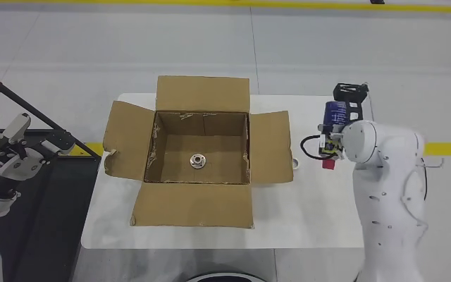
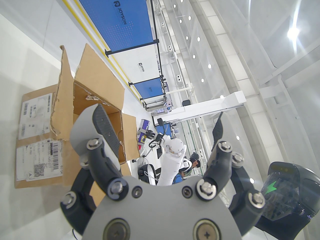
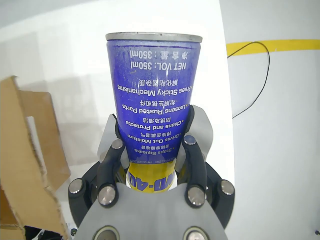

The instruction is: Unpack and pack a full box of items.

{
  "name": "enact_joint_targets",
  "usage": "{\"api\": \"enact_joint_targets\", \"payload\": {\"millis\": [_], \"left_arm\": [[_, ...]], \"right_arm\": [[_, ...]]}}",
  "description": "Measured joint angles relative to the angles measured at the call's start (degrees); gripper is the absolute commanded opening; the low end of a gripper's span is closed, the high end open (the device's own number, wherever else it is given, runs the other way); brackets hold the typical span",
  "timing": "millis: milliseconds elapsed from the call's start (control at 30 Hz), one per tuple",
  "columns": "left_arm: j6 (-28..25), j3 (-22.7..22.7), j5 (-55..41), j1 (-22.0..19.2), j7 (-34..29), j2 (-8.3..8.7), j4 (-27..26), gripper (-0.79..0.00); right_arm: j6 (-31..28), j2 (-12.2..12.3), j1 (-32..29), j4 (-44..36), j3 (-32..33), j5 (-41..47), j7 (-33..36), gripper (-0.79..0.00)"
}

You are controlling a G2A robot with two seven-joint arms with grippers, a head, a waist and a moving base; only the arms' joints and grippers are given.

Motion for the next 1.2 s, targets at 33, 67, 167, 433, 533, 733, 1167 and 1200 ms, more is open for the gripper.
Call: {"api": "enact_joint_targets", "payload": {"millis": [33,67,167,433,533,733,1167,1200], "left_arm": [[0.0,0.0,0.0,0.0,0.0,0.0,0.0,0.0],[0.0,0.0,0.0,0.0,0.0,0.0,0.0,0.0],[0.0,0.0,0.0,0.0,0.0,0.0,0.0,0.0],[0.0,0.0,0.0,0.0,0.0,0.0,0.0,0.0],[0.0,0.0,0.0,0.0,0.0,0.0,0.0,0.0],[0.0,0.0,0.0,0.0,0.0,0.0,0.0,0.0],[0.0,0.0,0.0,0.0,0.0,0.0,0.0,0.0],[0.0,0.0,0.0,0.0,0.0,0.0,0.0,0.0]], "right_arm": [[0.0,-0.1,0.5,-1.2,0.0,0.6,0.0,-0.785],[0.0,-0.2,1.1,-2.7,-0.1,1.5,0.0,-0.785],[0.0,-0.8,2.6,-5.3,-0.3,3.3,0.0,-0.785],[3.7,-3.6,7.4,-5.1,-6.4,10.3,-3.8,-0.785],[3.2,-4.5,10.3,-3.3,-10.4,14.7,-4.7,-0.785],[-0.6,-6.1,14.8,4.1,-17.8,23.2,-10.0,-0.785],[-10.7,-9.1,19.6,16.0,-29.0,34.6,-18.2,-0.785],[-11.2,-9.3,19.8,16.8,-29.6,35.2,-18.5,-0.785]]}}
